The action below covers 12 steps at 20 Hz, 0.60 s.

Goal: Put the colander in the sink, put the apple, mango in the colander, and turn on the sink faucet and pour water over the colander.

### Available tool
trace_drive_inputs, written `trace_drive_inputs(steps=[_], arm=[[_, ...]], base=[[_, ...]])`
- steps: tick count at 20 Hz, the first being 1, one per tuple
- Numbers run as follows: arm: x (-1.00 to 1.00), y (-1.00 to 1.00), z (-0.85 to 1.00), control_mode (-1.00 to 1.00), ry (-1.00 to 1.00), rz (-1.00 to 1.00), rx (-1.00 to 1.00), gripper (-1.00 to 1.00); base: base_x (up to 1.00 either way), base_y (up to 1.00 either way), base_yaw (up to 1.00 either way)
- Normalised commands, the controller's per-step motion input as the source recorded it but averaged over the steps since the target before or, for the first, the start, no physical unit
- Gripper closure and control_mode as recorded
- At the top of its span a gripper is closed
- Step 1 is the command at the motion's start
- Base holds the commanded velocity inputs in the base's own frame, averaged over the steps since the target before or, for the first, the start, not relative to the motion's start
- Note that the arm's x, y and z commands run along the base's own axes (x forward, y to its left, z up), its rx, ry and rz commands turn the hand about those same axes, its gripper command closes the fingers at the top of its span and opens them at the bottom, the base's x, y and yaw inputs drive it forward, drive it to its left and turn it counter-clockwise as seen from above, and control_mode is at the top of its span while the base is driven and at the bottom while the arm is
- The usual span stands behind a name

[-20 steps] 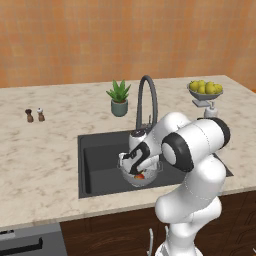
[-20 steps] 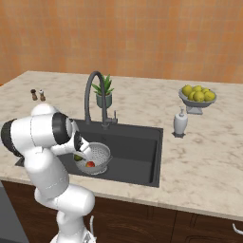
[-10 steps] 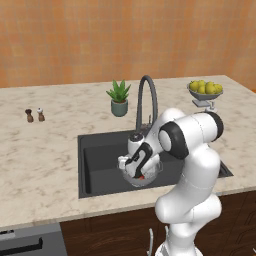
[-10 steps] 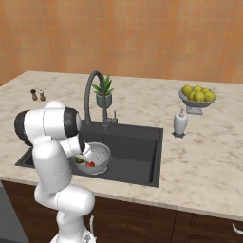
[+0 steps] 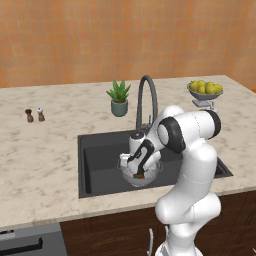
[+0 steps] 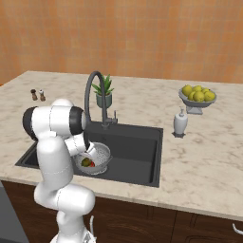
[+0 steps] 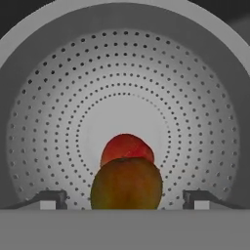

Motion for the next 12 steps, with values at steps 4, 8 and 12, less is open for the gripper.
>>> trace_drive_inputs(steps=[4,8,12], arm=[[-0.02,0.05,0.01,-1.00,0.00,0.00,0.00,-1.00],[-0.15,0.06,0.09,-1.00,0.00,0.02,0.00,-1.00],[-0.24,0.10,0.29,-1.00,0.00,0.02,0.00,-1.00]], base=[[0.00,0.00,0.00],[0.00,0.00,0.00],[0.00,0.00,0.00]])
